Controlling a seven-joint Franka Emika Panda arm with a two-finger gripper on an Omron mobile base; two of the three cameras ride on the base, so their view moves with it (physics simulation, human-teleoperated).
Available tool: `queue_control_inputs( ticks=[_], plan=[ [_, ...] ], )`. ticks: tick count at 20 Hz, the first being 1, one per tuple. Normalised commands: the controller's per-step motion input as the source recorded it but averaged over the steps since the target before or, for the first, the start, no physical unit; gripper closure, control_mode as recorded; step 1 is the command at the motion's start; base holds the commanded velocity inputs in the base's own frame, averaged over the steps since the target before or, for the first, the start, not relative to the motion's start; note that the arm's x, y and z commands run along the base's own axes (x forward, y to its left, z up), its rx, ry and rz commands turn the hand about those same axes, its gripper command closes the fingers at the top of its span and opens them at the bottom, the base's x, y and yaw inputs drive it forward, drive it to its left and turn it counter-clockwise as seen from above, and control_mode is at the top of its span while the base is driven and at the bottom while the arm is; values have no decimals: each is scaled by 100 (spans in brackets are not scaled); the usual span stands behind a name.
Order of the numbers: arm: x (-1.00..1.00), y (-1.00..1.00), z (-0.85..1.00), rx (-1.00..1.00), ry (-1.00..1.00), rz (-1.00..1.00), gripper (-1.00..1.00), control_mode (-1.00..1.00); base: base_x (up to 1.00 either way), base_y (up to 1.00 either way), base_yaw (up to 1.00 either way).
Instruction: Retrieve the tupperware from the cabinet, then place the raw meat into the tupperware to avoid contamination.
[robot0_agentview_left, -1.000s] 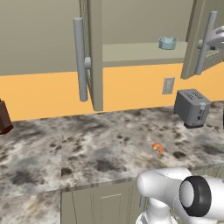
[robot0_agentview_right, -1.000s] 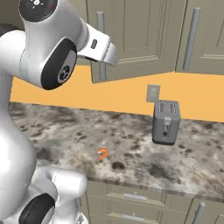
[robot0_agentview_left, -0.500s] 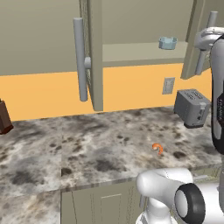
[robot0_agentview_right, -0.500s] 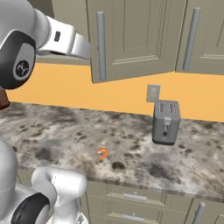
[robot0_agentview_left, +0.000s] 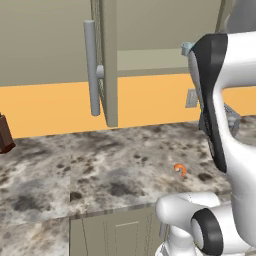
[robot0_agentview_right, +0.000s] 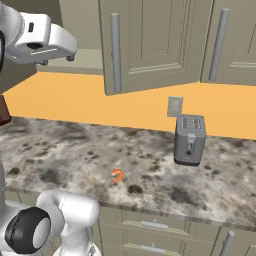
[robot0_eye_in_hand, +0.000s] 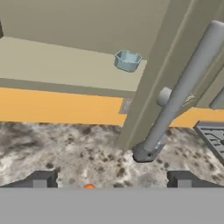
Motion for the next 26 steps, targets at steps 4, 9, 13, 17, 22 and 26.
queue_control_inputs(
  ticks=[4, 9, 13, 17, 22, 26],
  plan=[
    [43, 11, -9, -26, 1, 6, -100, -100, 0, 0, 0],
    [51, 0, -16, -25, 6, 5, -100, -100, 0, 0, 0],
    [42, 0, -36, -29, 21, 0, -100, -100, 0, 0, 0],
    [55, 0, -27, -29, 17, 6, -100, -100, 0, 0, 0],
    [57, -22, -14, -24, 22, 7, -100, -100, 0, 0, 0],
    [54, -27, -11, -23, 28, 4, -100, -100, 0, 0, 0]
  ],
)
